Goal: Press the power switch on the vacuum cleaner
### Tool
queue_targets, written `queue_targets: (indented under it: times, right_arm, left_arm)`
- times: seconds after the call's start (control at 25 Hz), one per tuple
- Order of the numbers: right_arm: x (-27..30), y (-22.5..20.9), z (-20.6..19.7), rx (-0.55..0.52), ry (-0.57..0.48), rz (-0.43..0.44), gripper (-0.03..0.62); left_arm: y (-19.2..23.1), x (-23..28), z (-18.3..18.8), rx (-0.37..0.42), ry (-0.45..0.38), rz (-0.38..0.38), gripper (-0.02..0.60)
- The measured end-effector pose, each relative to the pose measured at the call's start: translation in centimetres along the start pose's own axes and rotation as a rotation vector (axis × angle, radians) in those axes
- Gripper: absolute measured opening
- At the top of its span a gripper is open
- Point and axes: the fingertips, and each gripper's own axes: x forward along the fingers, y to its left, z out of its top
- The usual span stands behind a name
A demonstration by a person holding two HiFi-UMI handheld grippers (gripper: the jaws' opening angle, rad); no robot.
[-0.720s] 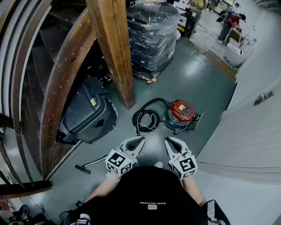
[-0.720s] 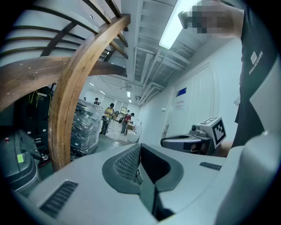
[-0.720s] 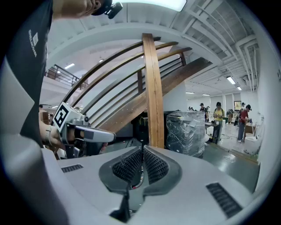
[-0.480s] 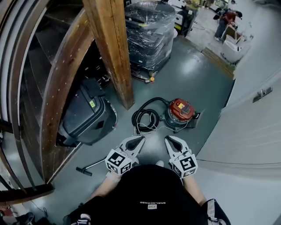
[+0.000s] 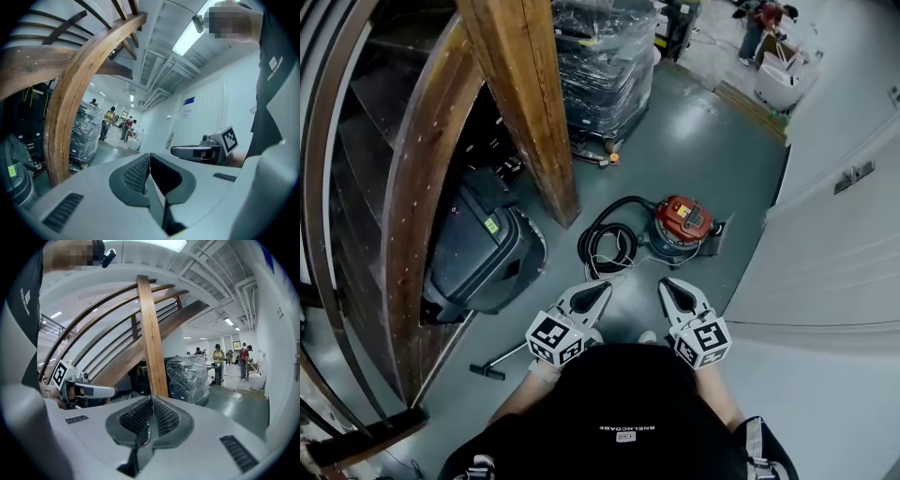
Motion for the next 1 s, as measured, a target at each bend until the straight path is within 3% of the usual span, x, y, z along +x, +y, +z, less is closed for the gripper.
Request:
queue_targets:
  times: [0.48, 0.76, 1.0]
  right_arm:
    - [0.5, -5.0, -0.6, 0.026, 0.020, -0.129, 0.035]
    - [1.7, -12.1, -0.1, 0.034, 0.025, -0.100, 0.035]
    - [3.0, -20.2, 0.5, 0.059, 0.044, -0.052, 0.035]
  left_arm:
    - [3.4, 1.9, -0.3, -0.014, 0.036, -0.030, 0.015]
    - [4.0, 8.4, 0.1, -0.015, 0.056, 0.005, 0.015]
    - [3.9, 16.8, 1.3, -0.005, 0.086, 0.031, 0.015]
